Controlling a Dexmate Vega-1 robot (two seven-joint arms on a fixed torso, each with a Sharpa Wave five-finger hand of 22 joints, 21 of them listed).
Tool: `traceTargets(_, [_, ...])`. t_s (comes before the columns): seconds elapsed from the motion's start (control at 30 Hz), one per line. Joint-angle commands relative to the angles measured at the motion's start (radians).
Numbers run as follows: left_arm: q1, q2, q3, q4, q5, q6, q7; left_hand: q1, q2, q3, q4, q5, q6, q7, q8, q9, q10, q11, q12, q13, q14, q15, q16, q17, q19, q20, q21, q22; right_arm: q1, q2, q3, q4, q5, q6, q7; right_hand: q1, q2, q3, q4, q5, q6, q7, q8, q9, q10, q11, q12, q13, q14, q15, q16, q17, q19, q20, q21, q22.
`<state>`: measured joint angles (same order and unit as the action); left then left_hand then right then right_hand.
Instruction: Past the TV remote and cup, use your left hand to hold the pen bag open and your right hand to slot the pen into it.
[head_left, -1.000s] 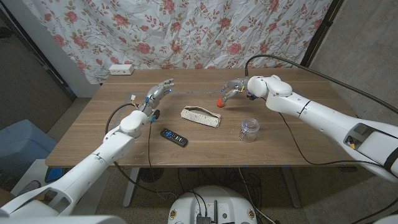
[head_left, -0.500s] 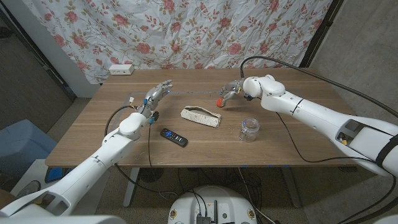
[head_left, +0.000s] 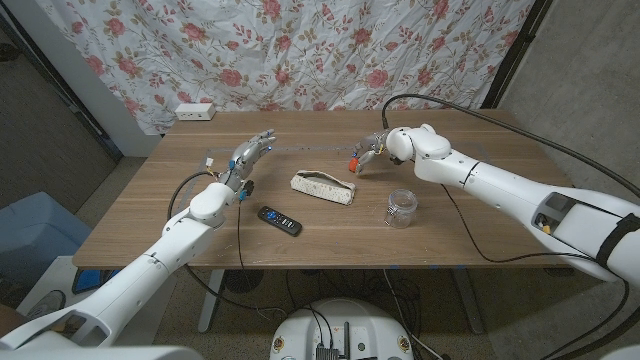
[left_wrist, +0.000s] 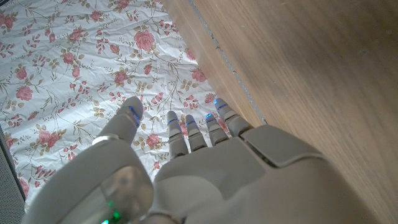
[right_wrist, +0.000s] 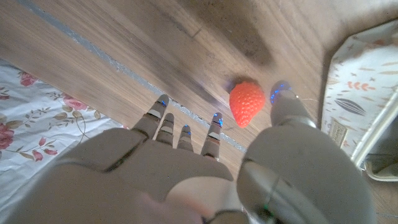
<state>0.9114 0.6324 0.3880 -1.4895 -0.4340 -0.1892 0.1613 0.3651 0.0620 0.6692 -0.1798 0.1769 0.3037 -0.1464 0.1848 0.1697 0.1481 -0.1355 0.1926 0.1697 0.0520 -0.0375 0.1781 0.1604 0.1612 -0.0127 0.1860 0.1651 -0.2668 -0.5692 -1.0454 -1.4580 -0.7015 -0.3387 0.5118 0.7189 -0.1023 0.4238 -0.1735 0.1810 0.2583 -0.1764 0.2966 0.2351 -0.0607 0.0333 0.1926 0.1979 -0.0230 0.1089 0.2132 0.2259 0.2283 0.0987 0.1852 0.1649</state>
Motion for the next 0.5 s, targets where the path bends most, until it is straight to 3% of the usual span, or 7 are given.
traceTargets(0.03, [0.000, -0.004, 0.002, 0.006, -0.005, 0.004, -0.004, 0.015, -0.001, -0.006, 0.003, -0.006, 0.007, -0.003, 0.000, 0.004, 0.006, -0.004, -0.004, 0.003, 0.005, -0.046, -0.003, 0.004, 0.008, -0.004, 0.000, 0.003, -0.025, 0.001, -0.003, 0.001, -0.021, -0.004, -0.063, 0.008, -0.002, 0.004, 0.007, -0.001, 0.045, -0.008, 0.026, 0.008, 0.018, -0.004, 0.010, 0.005, 0.015, -0.008, 0.012, 0.005, 0.017, -0.005, 0.008, 0.004])
traceTargets(0.17, [0.001, -0.005, 0.002, 0.004, -0.007, 0.008, -0.002, 0.015, -0.001, -0.008, 0.003, -0.005, 0.008, -0.002, 0.000, 0.004, 0.006, -0.003, -0.003, 0.003, 0.005, -0.045, -0.003, 0.004, 0.007, -0.004, -0.001, 0.003, -0.033, 0.001, -0.002, 0.001, -0.028, -0.005, -0.081, 0.014, 0.000, 0.005, 0.007, -0.001, 0.068, -0.016, 0.040, 0.011, 0.034, -0.011, 0.015, 0.005, 0.026, -0.018, 0.018, 0.007, 0.025, -0.009, 0.010, 0.004])
traceTargets(0.3, [0.003, -0.006, 0.004, 0.002, -0.006, 0.009, 0.001, 0.016, -0.001, -0.009, 0.003, -0.005, 0.009, -0.002, 0.000, 0.004, 0.007, -0.001, -0.003, 0.003, 0.005, -0.042, -0.003, 0.004, 0.008, -0.003, 0.000, 0.003, -0.041, 0.000, -0.001, 0.001, -0.034, -0.002, -0.103, 0.025, 0.002, 0.004, 0.008, -0.002, 0.120, -0.027, 0.069, 0.015, 0.065, -0.022, 0.023, 0.005, 0.045, -0.028, 0.027, 0.010, 0.043, -0.014, 0.012, 0.004])
traceTargets(0.5, [0.007, -0.006, 0.004, -0.003, -0.006, 0.013, 0.005, 0.017, 0.000, -0.011, 0.003, -0.005, 0.010, -0.002, 0.000, 0.004, 0.007, -0.001, -0.003, 0.003, 0.005, -0.041, -0.003, 0.004, 0.008, -0.003, 0.000, 0.003, -0.046, 0.003, 0.002, 0.012, -0.034, 0.013, -0.127, 0.040, 0.009, 0.006, 0.007, -0.002, 0.153, -0.037, 0.089, 0.018, 0.084, -0.034, 0.026, 0.005, 0.060, -0.041, 0.034, 0.013, 0.057, -0.022, 0.014, 0.004])
